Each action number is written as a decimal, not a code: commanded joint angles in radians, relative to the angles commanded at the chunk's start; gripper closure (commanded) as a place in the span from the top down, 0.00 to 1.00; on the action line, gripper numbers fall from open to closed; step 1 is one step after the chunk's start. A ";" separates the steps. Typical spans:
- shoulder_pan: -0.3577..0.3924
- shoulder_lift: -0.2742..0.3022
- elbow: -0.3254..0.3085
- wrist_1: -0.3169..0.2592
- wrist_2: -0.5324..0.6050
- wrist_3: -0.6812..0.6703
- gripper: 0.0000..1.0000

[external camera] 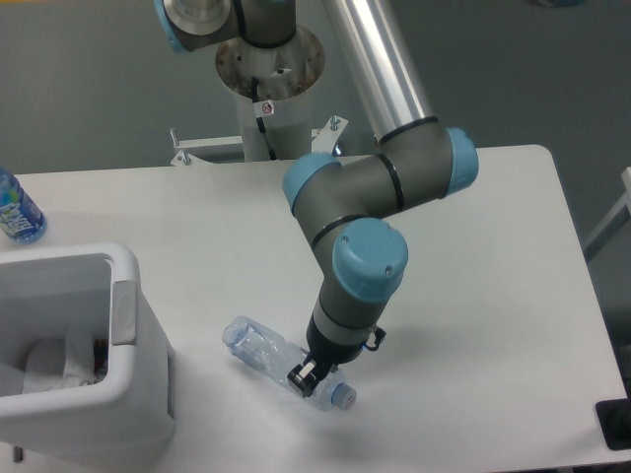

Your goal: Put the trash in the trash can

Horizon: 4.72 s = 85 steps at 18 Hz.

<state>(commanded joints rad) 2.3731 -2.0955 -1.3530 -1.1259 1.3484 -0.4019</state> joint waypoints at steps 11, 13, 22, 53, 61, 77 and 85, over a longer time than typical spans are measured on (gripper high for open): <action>0.034 0.106 0.049 0.012 -0.006 0.126 0.55; 0.040 0.129 0.072 0.012 -0.006 0.152 0.55; 0.084 0.241 0.104 0.153 -0.141 0.189 0.55; -0.291 0.247 0.041 0.327 -0.244 0.319 0.55; -0.305 0.244 -0.012 0.325 -0.233 0.325 1.00; -0.127 0.311 -0.023 0.296 0.004 0.403 1.00; -0.005 0.390 -0.029 -0.019 0.124 0.921 1.00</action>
<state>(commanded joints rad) 2.3685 -1.7059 -1.3821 -1.1453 1.4724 0.5192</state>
